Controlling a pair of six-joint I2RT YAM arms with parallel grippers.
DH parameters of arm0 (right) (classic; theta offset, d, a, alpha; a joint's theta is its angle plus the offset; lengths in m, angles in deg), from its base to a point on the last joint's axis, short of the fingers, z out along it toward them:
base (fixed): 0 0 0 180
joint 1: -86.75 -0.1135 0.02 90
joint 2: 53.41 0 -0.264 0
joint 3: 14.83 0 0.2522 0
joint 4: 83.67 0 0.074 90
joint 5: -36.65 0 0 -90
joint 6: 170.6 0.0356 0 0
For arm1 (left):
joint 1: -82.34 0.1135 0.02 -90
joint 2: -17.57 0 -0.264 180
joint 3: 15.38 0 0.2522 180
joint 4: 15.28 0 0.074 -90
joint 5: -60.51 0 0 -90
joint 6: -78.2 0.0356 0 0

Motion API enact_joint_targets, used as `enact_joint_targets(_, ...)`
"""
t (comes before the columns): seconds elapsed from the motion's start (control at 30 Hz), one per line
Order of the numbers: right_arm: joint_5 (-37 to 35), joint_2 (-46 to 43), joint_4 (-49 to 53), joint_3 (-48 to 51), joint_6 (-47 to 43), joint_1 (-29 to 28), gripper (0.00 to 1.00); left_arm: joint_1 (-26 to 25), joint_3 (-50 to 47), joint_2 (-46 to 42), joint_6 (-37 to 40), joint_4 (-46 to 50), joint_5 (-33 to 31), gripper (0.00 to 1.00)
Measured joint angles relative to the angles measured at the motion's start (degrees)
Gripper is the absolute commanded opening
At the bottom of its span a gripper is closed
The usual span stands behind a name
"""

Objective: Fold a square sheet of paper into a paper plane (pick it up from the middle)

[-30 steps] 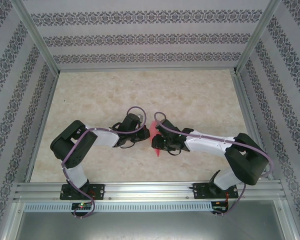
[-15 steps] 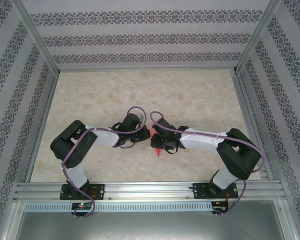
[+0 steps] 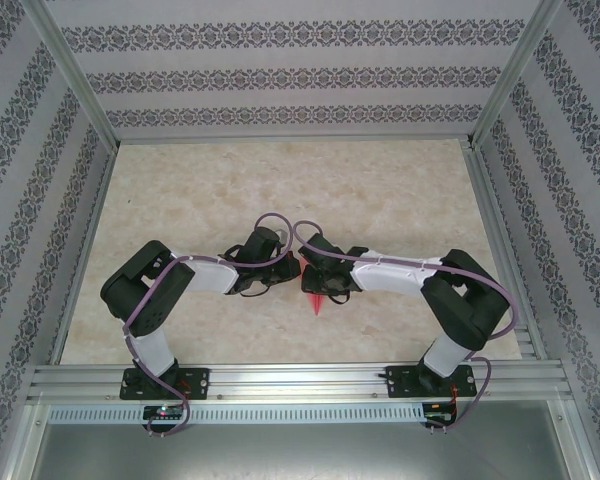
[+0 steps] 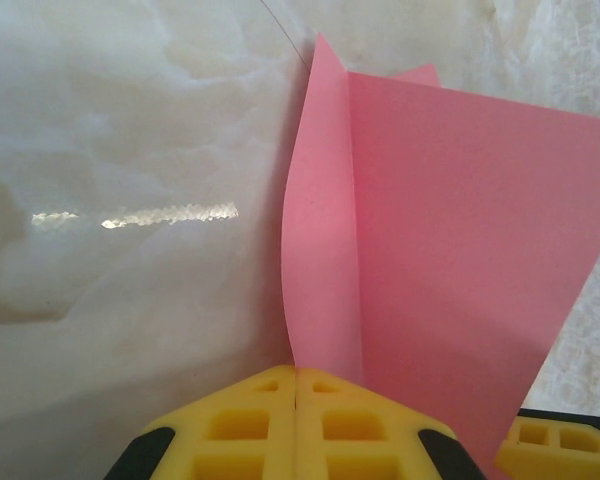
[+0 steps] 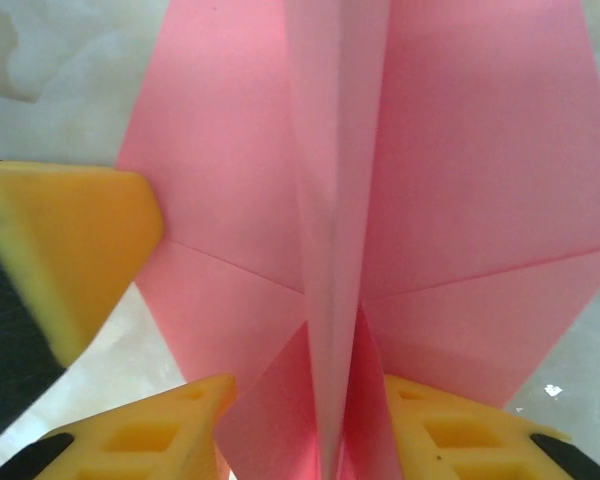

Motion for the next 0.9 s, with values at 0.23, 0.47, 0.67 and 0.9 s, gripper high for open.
enact_joint_targets(0.23,-1.4,0.1,1.8,-0.3,0.1,-0.6,0.25,0.0,0.0,0.0,0.0,0.0,-0.1,0.00)
enact_joint_targets(0.47,-2.9,0.1,3.7,-1.9,0.2,-0.6,0.24,0.0,0.0,0.0,0.0,0.0,-0.3,0.01)
enact_joint_targets(0.67,-4.3,0.2,4.8,-2.9,0.6,-0.5,0.25,0.0,0.0,0.0,0.0,0.0,-0.3,0.01)
enact_joint_targets(0.9,-4.6,2.0,5.0,-4.1,0.9,-0.5,0.17,0.0,0.0,0.0,0.0,0.0,-0.3,0.03)
